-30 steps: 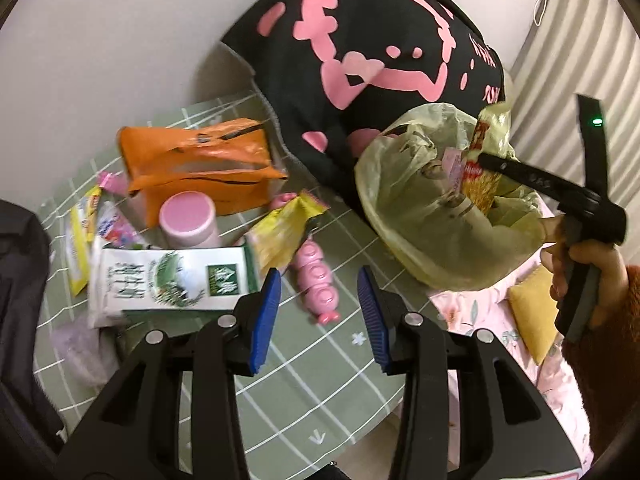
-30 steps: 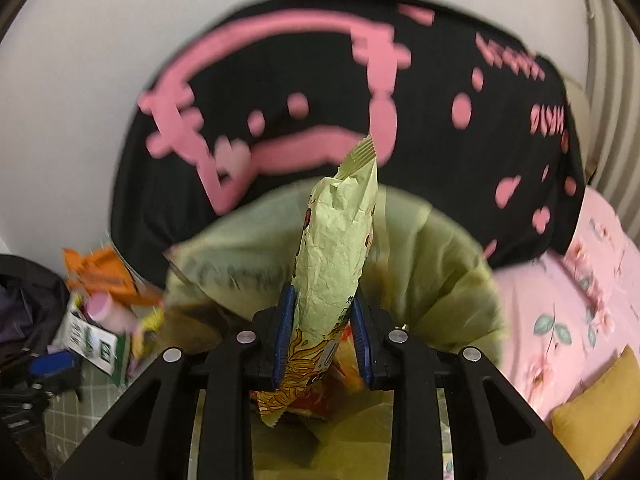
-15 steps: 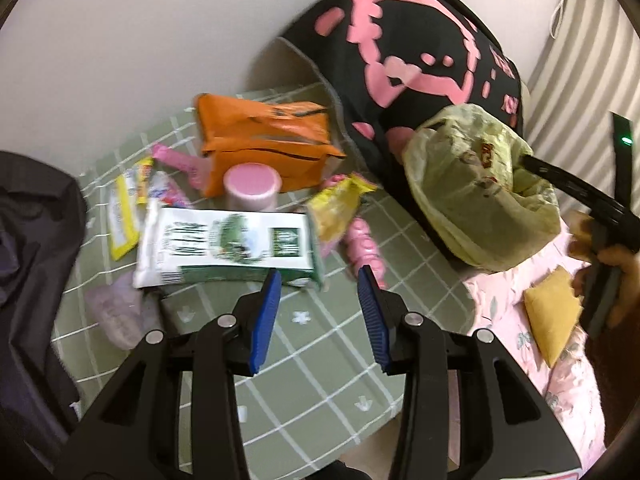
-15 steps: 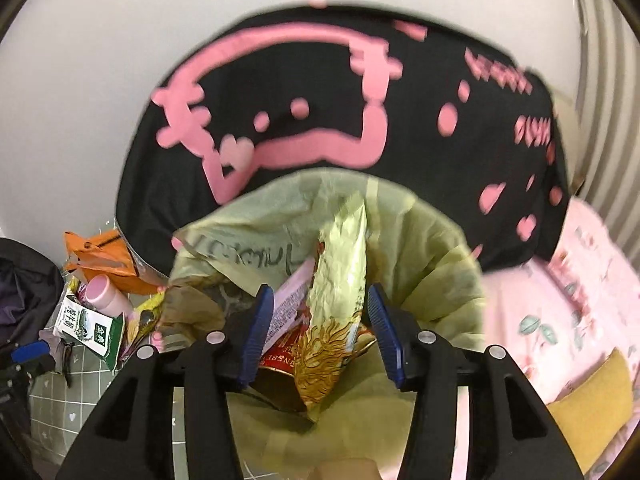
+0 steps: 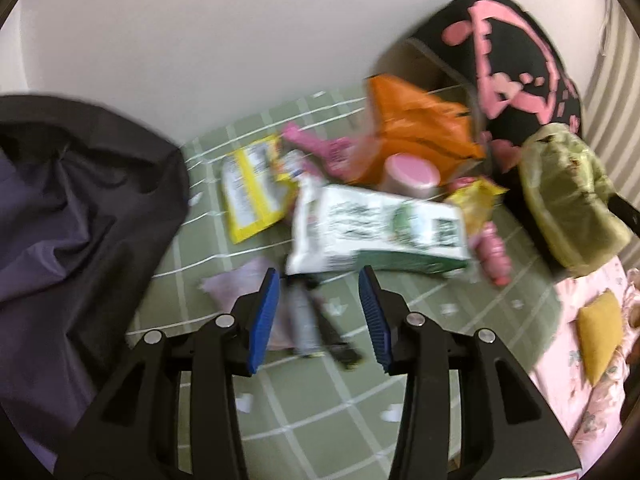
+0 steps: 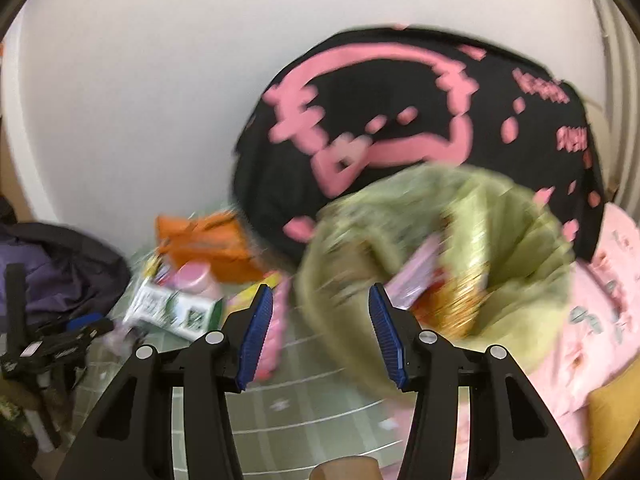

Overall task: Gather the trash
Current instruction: 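Move both open tools back over the table toward the remaining trash, then grasp the lilac wrapper with the left tool while the right tool grasps black snack sticks, then close the right tool on the black snack sticks and lift them, then carry the lilac wrapper and black sticks to the trash bag and release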

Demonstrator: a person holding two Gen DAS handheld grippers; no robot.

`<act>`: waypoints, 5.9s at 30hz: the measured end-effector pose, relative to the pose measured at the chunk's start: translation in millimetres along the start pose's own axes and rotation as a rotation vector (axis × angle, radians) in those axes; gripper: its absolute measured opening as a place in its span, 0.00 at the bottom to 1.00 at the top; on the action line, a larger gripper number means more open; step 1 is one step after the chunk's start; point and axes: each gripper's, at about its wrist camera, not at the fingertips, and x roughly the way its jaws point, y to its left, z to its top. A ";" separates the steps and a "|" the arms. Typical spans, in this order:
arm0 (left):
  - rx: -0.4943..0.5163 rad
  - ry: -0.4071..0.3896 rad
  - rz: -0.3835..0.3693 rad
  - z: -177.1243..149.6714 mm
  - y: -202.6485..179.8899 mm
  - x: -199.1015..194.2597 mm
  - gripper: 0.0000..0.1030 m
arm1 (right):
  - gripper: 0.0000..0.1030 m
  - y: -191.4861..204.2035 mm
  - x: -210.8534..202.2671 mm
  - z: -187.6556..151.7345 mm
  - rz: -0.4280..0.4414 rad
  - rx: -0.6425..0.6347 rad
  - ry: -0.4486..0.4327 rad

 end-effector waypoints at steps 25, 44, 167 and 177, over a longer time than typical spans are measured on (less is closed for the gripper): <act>-0.150 -0.142 0.146 -43.1 75.4 -15.9 0.38 | 0.46 186.7 97.3 -101.8 0.354 -0.301 0.185; -0.188 -0.091 0.037 -42.0 71.0 -1.2 0.39 | 0.05 159.7 111.6 -86.2 0.384 -0.259 0.281; 0.064 -0.272 -0.357 128.8 -77.4 -57.2 0.01 | 0.21 37.0 -26.0 63.5 0.025 -0.216 -0.045; 0.226 -0.331 -0.590 189.6 -183.6 -75.9 0.01 | 0.21 -26.0 -78.1 112.0 -0.197 -0.167 -0.131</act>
